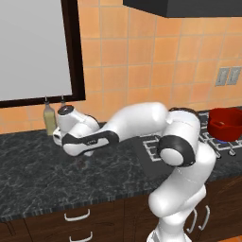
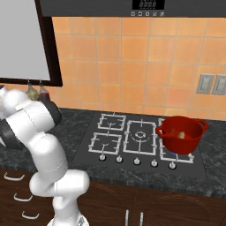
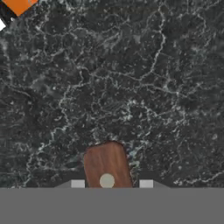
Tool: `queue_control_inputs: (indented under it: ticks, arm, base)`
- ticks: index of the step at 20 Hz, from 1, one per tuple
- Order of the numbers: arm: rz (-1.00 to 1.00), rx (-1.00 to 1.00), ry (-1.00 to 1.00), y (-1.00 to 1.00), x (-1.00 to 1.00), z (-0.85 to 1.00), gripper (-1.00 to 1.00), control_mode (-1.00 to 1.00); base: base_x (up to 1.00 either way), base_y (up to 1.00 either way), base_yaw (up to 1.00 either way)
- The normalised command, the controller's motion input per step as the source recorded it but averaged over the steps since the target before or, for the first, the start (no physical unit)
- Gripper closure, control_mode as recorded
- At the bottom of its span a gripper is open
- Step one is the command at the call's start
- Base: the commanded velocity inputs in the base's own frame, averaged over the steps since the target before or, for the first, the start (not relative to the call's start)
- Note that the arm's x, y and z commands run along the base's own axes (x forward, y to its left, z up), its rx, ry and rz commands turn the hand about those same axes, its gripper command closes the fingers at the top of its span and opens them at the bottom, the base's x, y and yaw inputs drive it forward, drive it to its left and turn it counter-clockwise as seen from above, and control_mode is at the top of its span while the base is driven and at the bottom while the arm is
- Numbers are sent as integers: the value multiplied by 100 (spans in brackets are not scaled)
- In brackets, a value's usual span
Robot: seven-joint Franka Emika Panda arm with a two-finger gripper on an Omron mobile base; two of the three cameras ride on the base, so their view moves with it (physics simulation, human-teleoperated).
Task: Put the bell pepper and sweet potato in the pot. Retrieve the spatula and lightly stir the vegetables in the pot.
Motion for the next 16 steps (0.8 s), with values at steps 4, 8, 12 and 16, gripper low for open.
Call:
queue_control_inputs:
  ticks: [4, 8, 12, 16]
  arm:
    - [-48, 29, 0, -12, -23, 100, 100, -100]
    - [-55, 39, 0, -31, -19, 100, 100, -100]
    - [-57, 42, 0, -47, -18, 96, 100, -100]
    - [-51, 44, 0, -47, -14, 77, 100, -100]
  base:
    - [0, 0, 0]
    - [0, 0, 0]
    - [0, 0, 0]
    - [0, 0, 0]
